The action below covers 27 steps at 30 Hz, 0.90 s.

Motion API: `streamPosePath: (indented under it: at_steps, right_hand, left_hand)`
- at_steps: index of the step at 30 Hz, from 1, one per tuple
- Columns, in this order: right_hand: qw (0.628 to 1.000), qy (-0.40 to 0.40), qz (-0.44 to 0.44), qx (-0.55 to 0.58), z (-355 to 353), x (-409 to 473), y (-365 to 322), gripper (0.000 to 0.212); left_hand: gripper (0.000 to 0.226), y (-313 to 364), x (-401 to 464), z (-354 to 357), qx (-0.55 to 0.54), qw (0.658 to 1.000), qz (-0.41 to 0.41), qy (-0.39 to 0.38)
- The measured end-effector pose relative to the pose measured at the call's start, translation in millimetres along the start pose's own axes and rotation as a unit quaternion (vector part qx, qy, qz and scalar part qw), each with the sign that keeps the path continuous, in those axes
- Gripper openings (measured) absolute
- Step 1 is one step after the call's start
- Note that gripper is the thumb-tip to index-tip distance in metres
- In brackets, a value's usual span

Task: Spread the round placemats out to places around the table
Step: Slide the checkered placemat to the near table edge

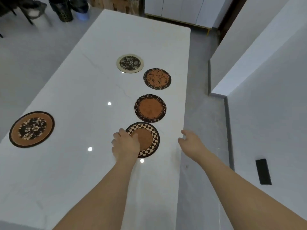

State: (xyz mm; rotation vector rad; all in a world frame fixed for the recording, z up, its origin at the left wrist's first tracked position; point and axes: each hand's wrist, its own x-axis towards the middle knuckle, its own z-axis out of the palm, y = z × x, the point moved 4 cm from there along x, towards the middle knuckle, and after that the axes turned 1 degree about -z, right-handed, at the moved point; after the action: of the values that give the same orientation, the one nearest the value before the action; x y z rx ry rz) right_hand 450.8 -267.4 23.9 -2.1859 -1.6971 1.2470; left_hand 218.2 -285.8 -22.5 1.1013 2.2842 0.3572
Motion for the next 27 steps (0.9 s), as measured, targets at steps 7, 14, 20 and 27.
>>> streamPosePath:
  at_steps: [7,14,20,27]
  right_hand:
    - [0.994,-0.105,-0.014,-0.002,35.5,85.2,-19.7,0.042]
    - [0.963,-0.035,-0.187,-0.193,65.0,117.2,-28.5,0.026]
    - [0.953,-0.029,-0.196,-0.227,76.6,136.7,-30.5,0.034]
    - [0.952,-0.046,-0.268,-0.142,78.8,132.0,-23.3,0.018]
  left_hand:
    - [0.075,-8.2,28.2,47.8,0.152,0.979,-0.066,0.116]
    - [0.047,-13.7,22.6,75.7,0.126,0.958,-0.042,0.254]
    - [0.041,-21.2,25.1,80.4,0.109,0.951,-0.045,0.287]
    - [0.024,-18.7,20.6,76.6,0.054,0.948,-0.014,0.313]
